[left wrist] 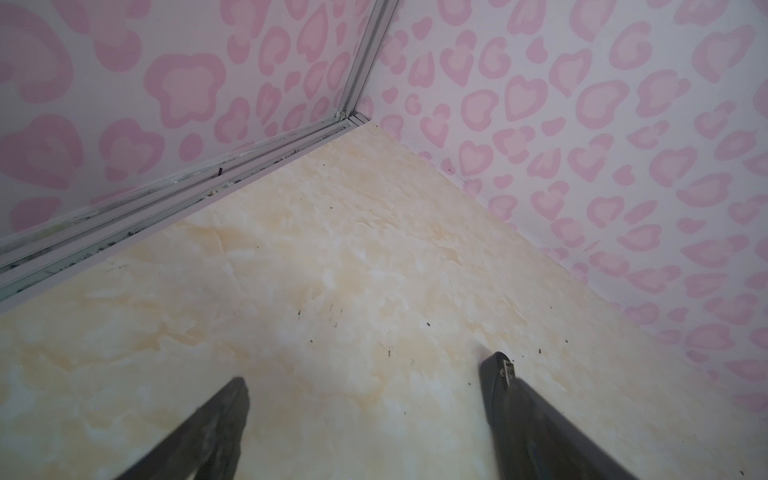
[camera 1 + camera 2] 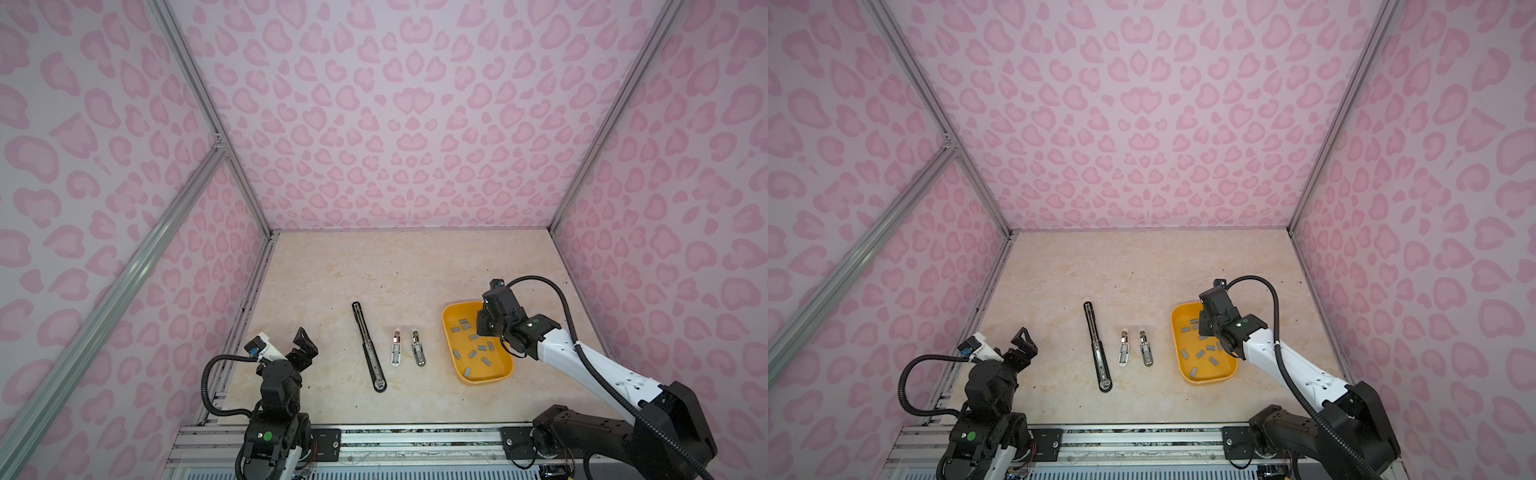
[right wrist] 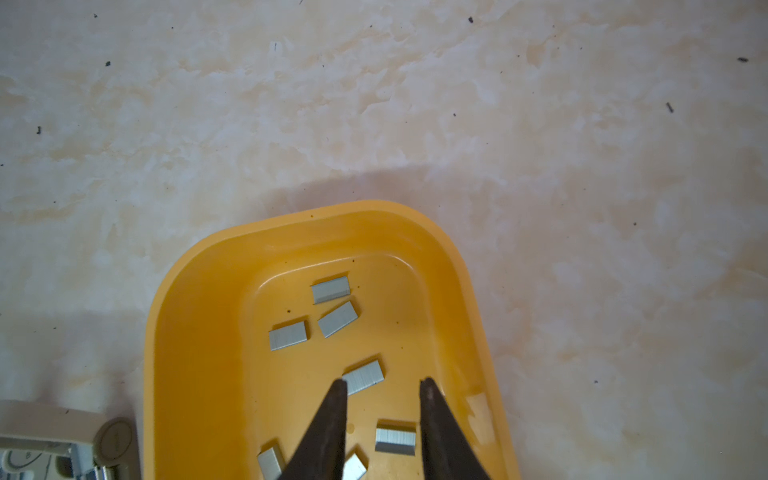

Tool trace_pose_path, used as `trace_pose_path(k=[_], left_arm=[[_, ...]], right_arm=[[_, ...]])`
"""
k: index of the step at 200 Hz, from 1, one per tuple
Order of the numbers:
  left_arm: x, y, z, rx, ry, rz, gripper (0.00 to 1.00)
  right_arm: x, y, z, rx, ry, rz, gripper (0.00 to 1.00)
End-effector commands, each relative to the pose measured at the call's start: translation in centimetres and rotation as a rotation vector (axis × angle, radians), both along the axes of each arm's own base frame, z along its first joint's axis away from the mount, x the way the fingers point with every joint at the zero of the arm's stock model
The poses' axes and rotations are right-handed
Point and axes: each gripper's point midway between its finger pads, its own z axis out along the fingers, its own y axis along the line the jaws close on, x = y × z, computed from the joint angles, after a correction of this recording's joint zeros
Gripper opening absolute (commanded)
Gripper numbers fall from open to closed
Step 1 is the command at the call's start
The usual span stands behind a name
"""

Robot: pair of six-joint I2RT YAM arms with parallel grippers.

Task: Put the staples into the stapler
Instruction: 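Move the right gripper over the yellow tray of staple strips, then lower the right gripper onto a staple strip in the yellow tray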

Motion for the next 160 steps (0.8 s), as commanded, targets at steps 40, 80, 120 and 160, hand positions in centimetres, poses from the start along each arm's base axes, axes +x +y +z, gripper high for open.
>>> trace_pose_path(k=[40, 80, 120, 160], left_arm=[[1.2, -0.9, 0.4, 0.006, 0.013, -0.052, 0.97], [1.9, -1.6, 0.1, 0.007, 0.035, -0.091, 0.97], [2.9, -3.4, 0.2, 0.008, 0.029, -0.200, 0.97], [3.8, -5.0, -0.2, 0.005, 0.057, -0.287, 0.97]], right_arm=[[-1.6, 1.3, -1.7, 0.158, 0.075, -0.051, 0.38], [-1.7, 1.9, -4.2, 0.179, 0.145, -0.075, 0.38], [-1.4, 2.0, -5.5, 0.174, 0.191, -0.093, 0.38], [-1.2, 1.9, -7.1, 0.163, 0.229, -0.116, 0.38]])
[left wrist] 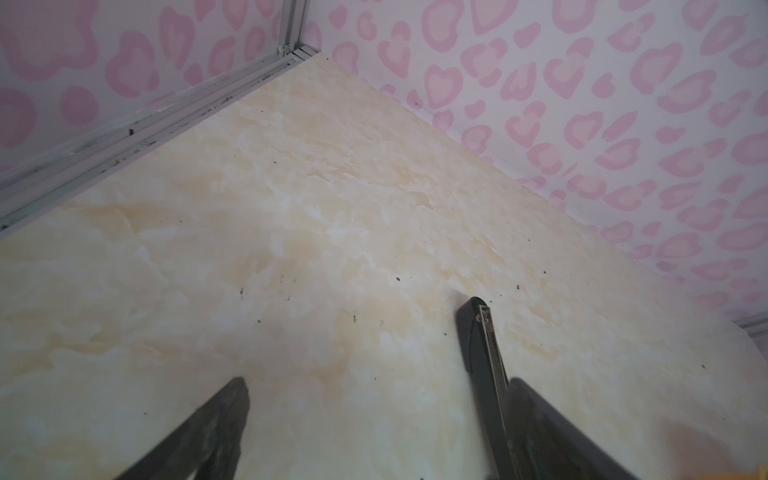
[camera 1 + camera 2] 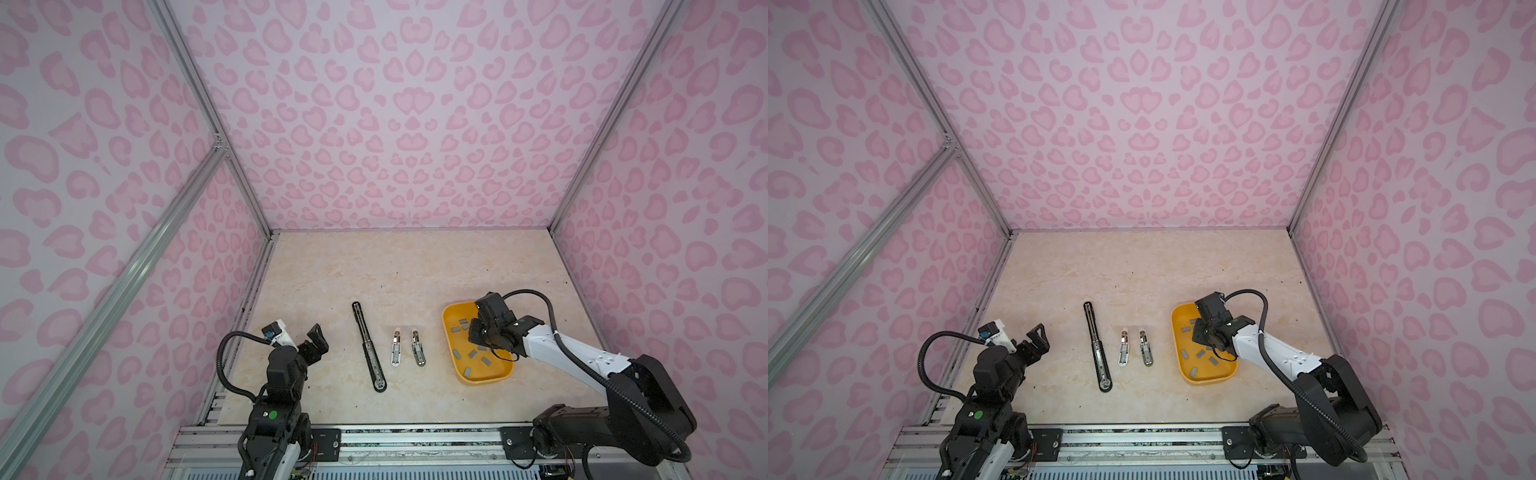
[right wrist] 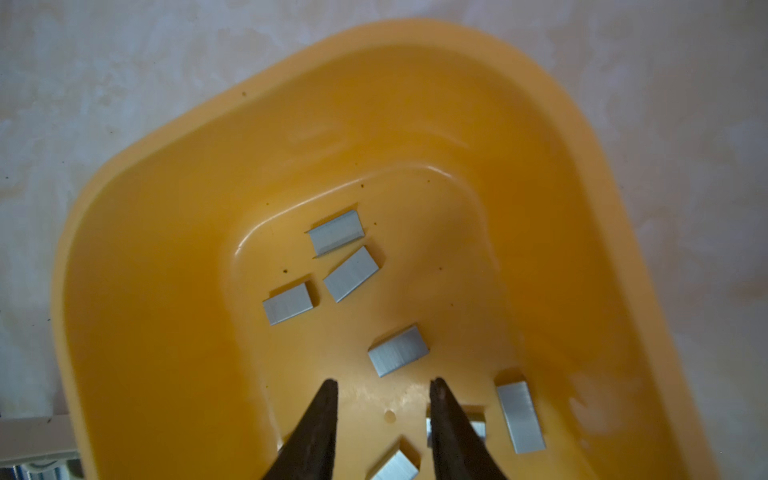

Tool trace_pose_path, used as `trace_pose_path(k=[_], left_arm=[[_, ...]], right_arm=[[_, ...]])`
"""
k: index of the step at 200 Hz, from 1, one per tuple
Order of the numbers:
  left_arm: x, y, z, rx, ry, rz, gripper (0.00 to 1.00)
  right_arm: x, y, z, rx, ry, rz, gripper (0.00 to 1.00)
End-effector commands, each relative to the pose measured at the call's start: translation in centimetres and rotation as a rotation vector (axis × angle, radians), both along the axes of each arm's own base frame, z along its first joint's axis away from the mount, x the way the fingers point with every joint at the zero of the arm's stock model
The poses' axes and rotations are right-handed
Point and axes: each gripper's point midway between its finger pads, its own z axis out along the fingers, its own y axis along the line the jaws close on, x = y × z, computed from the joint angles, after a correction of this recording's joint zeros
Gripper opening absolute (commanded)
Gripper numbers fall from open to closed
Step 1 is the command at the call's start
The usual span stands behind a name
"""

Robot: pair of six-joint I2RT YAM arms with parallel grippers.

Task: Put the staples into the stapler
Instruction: 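Lower the right gripper onto a staple strip in the yellow tray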

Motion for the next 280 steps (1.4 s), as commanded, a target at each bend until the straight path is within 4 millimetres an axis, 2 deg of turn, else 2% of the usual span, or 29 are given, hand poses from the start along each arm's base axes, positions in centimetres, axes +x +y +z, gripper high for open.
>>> trace_pose_path(k=[1, 47, 143, 194, 252, 280], left_arm=[[1.0, -1.4, 1.4, -0.003, -0.048, -0.078, 0.97], [1.6, -1.3, 0.7, 0.002, 0.004, -0.073, 0.97], [1.3, -0.9, 0.8, 0.005, -0.004, -0.051, 0.98], [1.3, -0.9, 0.8, 0.004, -0.003, -0.047, 0.98], [1.3, -0.9, 0.7, 0.003, -0.002, -0.049, 0.98], [1.3, -1.0, 0.9, 0.002, -0.008, -0.050, 0.98]], right_arm=[[0.3, 0.2, -0.7, 0.013, 0.014, -0.017, 0.38], [0.6, 0.0, -1.5, 0.026, 0.012, -0.034, 0.39], [1.4, 0.6, -2.3, 0.029, 0.031, -0.020, 0.38], [1.7, 0.2, -1.9, -0.041, 0.015, -0.006, 0.36], [1.6, 1.5, -2.5, -0.105, 0.023, 0.049, 0.35], [1.8, 1.2, -2.0, -0.149, 0.007, 0.051, 0.35]])
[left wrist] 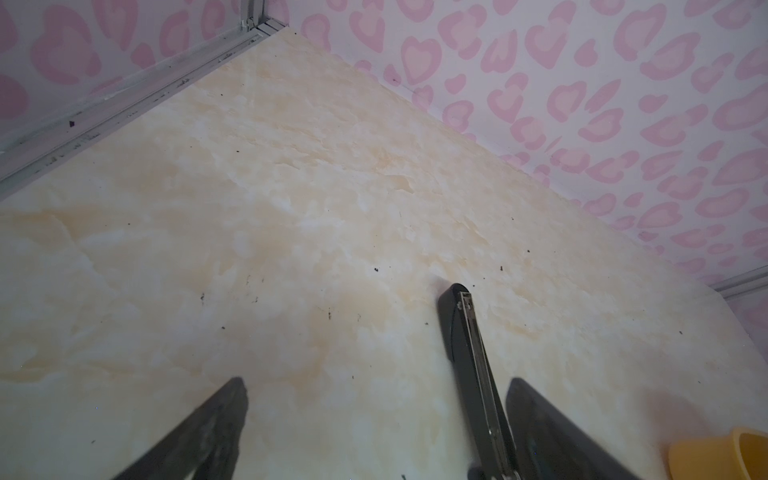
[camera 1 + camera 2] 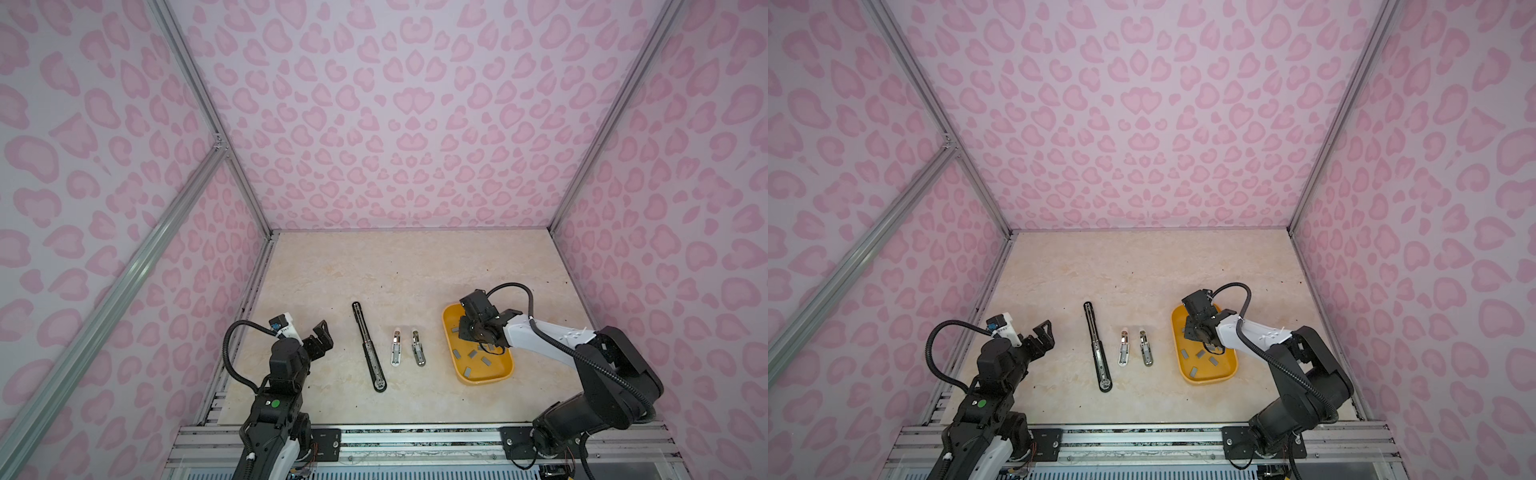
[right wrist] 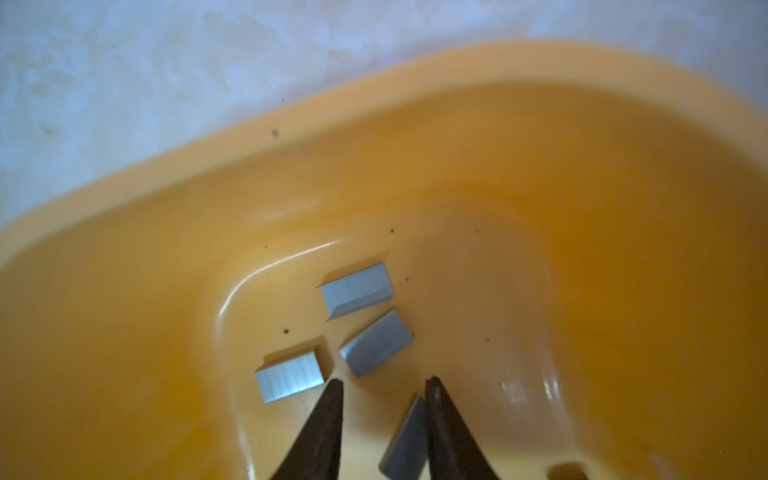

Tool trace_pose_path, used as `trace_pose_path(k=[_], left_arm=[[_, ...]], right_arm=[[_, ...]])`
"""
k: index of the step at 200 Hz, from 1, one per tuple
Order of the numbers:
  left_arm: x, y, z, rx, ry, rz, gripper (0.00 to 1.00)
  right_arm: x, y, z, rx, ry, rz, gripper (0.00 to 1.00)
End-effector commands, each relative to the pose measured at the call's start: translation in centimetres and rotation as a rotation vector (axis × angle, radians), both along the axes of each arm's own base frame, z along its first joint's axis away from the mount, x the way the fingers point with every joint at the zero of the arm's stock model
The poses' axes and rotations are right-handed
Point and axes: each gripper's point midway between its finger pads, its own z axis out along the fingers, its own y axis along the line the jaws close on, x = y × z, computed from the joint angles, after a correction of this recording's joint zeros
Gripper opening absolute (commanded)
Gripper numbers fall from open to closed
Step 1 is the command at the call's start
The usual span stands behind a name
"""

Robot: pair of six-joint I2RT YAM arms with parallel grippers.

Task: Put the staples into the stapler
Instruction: 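Lower the right gripper onto a staple strip in the yellow tray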

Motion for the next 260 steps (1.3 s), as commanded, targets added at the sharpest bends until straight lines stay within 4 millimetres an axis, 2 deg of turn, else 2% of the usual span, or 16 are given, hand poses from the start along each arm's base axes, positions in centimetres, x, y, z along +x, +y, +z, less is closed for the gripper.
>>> trace_pose_path(k=[1, 41, 69, 87, 114, 161, 205, 260], left_arm=[[0.2, 0.0, 0.8, -0.005, -0.031, 0.002, 0.98], [0.2, 0.0, 1.0, -0.006, -0.038, 0.000, 0.98], [0.2, -0.1, 1.0, -0.006, -0.038, -0.001, 0.98], [0.2, 0.0, 1.0, -0.006, -0.040, 0.000, 0.98], [0.2, 0.0, 0.9, -0.005, -0.038, 0.000, 0.98], [0.1, -0.1, 0.9, -0.007, -0.039, -0.002, 0.98], [0.1, 0.0, 1.0, -0.006, -0.040, 0.003, 0.98], [0.1, 0.1, 0.9, -0.005, -0.037, 0.010, 0.98]], right_arm=[[-0.5, -0.6, -0.1, -0.061, 0.016, 0.009, 0.35], [-0.3, -1.4, 1.7, -0.099, -0.036, -0.004, 0.35], [-0.5, -1.8, 2.0, -0.110, -0.037, -0.017, 0.36], [-1.1, -1.6, 1.4, -0.105, -0.023, -0.019, 0.36], [-1.5, -0.4, 0.4, -0.035, 0.001, -0.010, 0.36], [-1.8, -0.1, -0.8, -0.018, 0.025, -0.014, 0.37], [-1.4, 0.5, -1.0, -0.002, 0.026, -0.003, 0.36], [-1.5, -0.1, -0.8, -0.076, 0.035, 0.006, 0.27]])
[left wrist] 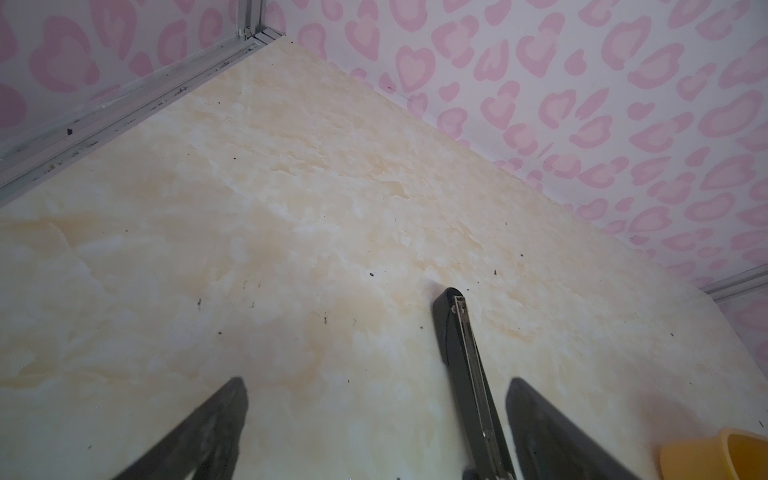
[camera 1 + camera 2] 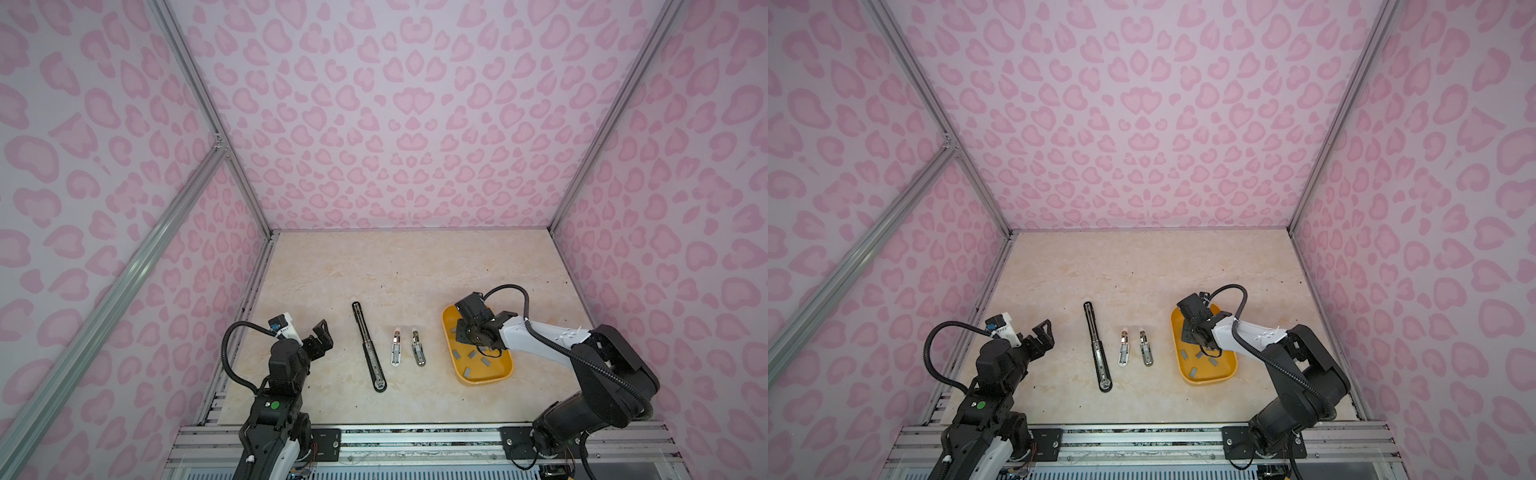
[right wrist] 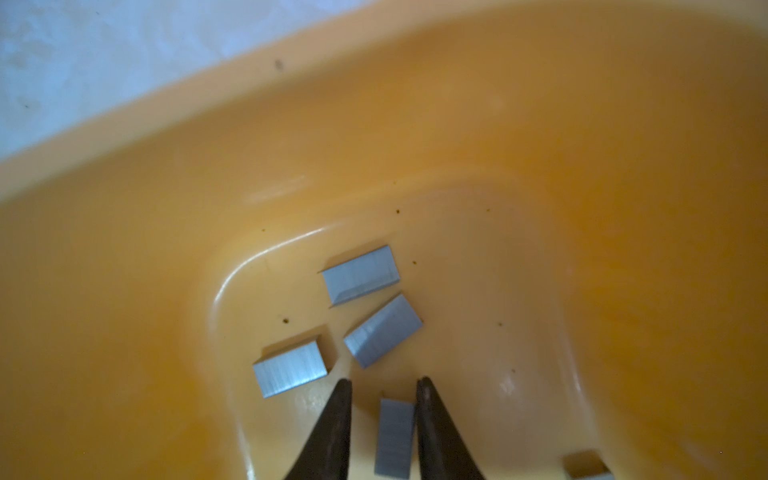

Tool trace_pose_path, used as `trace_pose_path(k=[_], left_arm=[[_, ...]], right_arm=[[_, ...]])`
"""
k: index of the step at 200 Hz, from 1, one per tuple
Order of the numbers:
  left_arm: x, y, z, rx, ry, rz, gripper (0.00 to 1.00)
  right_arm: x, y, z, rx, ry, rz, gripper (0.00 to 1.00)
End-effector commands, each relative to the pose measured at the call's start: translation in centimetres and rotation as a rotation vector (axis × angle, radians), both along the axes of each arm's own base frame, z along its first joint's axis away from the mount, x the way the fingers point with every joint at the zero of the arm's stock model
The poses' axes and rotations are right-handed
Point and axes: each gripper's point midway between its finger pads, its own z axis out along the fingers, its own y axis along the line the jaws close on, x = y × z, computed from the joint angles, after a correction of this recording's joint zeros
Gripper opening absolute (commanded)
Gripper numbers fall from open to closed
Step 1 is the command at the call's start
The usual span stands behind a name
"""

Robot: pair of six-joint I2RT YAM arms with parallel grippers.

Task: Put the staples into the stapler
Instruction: 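Lower the right gripper onto a staple strip in the yellow tray, then close the right gripper on the staple strip and lift it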

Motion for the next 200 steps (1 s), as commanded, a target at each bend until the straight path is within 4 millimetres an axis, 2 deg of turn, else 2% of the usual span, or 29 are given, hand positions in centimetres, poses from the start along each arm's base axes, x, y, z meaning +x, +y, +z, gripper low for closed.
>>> trace_pose_path(k=[1, 58, 93, 200], left_arm=[[0.1, 0.2, 0.5, -0.003, -0.017, 0.012, 0.98], [0.1, 0.2, 0.5, -0.003, -0.018, 0.013, 0.98], [0.1, 0.2, 0.5, -0.004, -0.018, 0.013, 0.98], [0.1, 0.4, 0.2, -0.005, -0.001, 0.029, 0.98]], right_arm=[[-0.8, -0.8, -0.4, -0.060, 0.028, 0.004, 0.27], [-1.3, -1.6, -0.5, -0.142, 0.038, 0.011, 0.28], [-1.3, -1.0, -0.8, -0.145, 0.042, 0.030, 0.20], [-1.3, -0.8, -1.0, -0.157, 0.036, 0.042, 0.13]])
